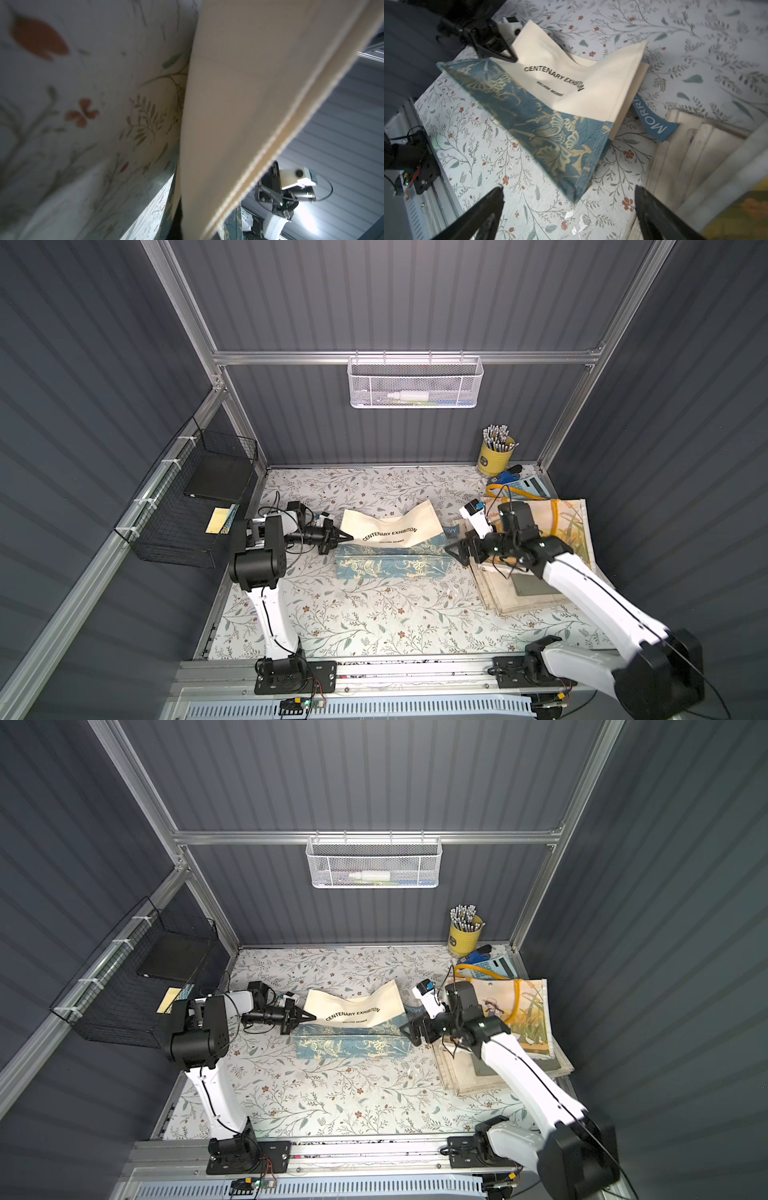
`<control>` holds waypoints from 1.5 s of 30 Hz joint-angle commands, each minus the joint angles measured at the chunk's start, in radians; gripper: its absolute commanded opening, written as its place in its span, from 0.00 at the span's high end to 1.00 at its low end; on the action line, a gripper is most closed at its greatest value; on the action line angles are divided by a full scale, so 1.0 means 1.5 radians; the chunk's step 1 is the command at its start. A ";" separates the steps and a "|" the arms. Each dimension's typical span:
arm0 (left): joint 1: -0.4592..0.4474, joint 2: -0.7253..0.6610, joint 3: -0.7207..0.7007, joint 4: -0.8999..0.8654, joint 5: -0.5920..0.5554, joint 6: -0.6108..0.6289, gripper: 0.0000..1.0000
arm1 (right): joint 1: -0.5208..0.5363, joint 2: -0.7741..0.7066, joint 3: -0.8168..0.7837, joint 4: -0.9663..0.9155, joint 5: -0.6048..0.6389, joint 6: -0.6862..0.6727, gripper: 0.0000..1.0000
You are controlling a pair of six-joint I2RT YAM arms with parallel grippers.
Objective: Put away the canvas bag
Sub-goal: Press the canvas bag at the center of the board.
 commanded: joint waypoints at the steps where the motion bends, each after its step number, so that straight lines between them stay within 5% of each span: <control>1: 0.002 0.025 0.056 -0.093 -0.017 0.092 1.00 | 0.050 -0.022 -0.026 0.073 0.093 -0.059 0.01; 6: 0.002 0.047 0.100 -0.175 -0.062 0.162 1.00 | 0.123 0.082 -0.007 0.049 0.222 -0.162 0.01; 14: 0.001 0.058 0.110 -0.188 -0.073 0.178 1.00 | 0.150 0.219 0.029 0.090 0.289 -0.330 0.03; 20: 0.001 0.070 0.107 -0.189 -0.073 0.181 1.00 | 0.205 0.254 0.010 0.156 0.353 -0.416 0.13; 22: 0.000 0.076 0.108 -0.192 -0.071 0.179 1.00 | 0.214 0.258 -0.008 0.188 0.341 -0.428 0.28; 23: 0.000 0.077 0.109 -0.194 -0.064 0.180 1.00 | 0.223 0.270 -0.009 0.194 0.361 -0.425 0.46; 24: 0.000 0.076 0.108 -0.193 -0.057 0.177 1.00 | 0.237 0.285 -0.005 0.193 0.412 -0.400 0.79; 25: 0.001 0.076 0.107 -0.189 -0.055 0.172 1.00 | 0.247 0.298 -0.003 0.198 0.443 -0.377 1.00; 32: 0.001 0.057 0.057 -0.103 -0.056 0.093 1.00 | 0.387 0.388 -0.041 0.282 0.670 -0.284 1.00; 35: 0.001 0.036 0.010 -0.029 -0.060 0.038 1.00 | 0.398 0.425 -0.019 0.235 0.672 -0.212 0.86; 37: 0.000 0.023 -0.025 0.004 -0.062 0.018 1.00 | 0.399 0.380 -0.014 0.230 0.617 -0.185 0.75; 41: -0.003 0.021 -0.021 -0.020 -0.069 0.047 1.00 | 0.383 0.229 0.014 0.192 0.372 -0.190 0.49; 45: -0.007 0.020 -0.013 -0.048 -0.073 0.075 1.00 | 0.332 0.152 0.064 0.196 0.212 -0.180 0.36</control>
